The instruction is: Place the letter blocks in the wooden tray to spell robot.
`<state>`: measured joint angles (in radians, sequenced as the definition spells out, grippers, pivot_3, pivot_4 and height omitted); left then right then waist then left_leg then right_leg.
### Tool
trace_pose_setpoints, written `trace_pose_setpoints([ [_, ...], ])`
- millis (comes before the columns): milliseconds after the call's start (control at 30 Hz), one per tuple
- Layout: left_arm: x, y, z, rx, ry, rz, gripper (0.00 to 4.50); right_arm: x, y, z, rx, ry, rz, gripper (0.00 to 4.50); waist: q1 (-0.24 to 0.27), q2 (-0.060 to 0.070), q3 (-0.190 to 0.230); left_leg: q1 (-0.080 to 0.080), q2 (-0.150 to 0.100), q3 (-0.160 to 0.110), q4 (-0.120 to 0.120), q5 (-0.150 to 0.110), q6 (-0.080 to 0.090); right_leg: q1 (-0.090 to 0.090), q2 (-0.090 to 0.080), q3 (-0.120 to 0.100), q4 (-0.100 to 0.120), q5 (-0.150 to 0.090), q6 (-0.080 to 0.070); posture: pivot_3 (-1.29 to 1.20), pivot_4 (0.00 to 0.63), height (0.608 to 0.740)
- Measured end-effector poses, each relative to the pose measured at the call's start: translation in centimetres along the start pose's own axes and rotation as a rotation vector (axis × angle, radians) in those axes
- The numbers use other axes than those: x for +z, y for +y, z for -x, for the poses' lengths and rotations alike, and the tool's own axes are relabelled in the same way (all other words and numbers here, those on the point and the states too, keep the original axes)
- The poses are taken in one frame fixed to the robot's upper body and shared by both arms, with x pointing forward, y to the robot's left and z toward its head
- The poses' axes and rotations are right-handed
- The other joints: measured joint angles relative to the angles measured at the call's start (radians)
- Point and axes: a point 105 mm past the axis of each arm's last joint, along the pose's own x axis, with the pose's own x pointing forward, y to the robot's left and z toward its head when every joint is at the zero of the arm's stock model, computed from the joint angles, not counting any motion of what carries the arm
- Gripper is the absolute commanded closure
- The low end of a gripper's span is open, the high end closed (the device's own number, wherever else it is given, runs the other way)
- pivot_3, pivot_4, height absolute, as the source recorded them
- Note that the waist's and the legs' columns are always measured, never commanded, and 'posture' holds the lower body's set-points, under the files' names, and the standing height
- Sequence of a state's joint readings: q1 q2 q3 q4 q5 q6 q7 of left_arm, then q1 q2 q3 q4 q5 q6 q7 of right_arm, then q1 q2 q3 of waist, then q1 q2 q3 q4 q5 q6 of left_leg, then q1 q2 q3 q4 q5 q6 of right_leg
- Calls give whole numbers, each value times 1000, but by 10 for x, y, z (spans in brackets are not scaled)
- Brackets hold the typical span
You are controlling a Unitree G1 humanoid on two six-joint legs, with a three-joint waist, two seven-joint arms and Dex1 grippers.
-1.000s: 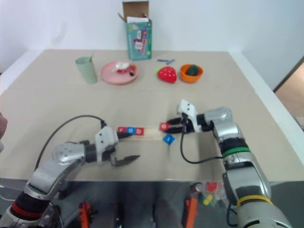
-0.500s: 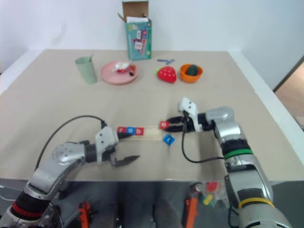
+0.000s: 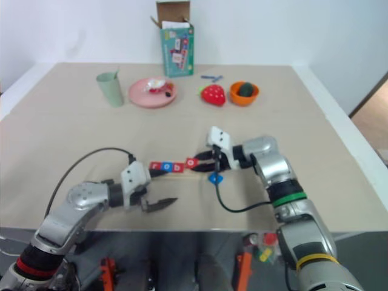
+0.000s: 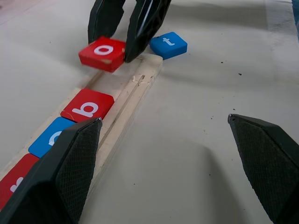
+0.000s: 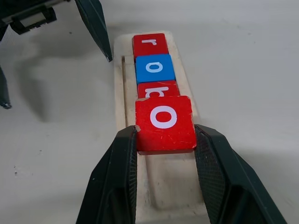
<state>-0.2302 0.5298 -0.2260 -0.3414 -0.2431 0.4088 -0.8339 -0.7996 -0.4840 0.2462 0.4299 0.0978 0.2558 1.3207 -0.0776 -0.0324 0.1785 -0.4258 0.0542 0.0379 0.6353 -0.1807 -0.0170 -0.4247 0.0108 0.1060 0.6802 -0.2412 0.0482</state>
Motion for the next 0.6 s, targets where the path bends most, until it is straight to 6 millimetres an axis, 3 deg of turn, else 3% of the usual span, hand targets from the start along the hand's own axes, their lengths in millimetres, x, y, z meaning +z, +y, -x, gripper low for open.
trace_pose_setpoints([
  [600, 6, 8, 4, 51, -42, 14, 0, -11, -6, -10, 1, 55, 0, 3330, 0, 0, 0, 0, 0, 0, 0, 0, 0, 0, 0, 0, 0, 0, 0, 0, 150, 740],
])
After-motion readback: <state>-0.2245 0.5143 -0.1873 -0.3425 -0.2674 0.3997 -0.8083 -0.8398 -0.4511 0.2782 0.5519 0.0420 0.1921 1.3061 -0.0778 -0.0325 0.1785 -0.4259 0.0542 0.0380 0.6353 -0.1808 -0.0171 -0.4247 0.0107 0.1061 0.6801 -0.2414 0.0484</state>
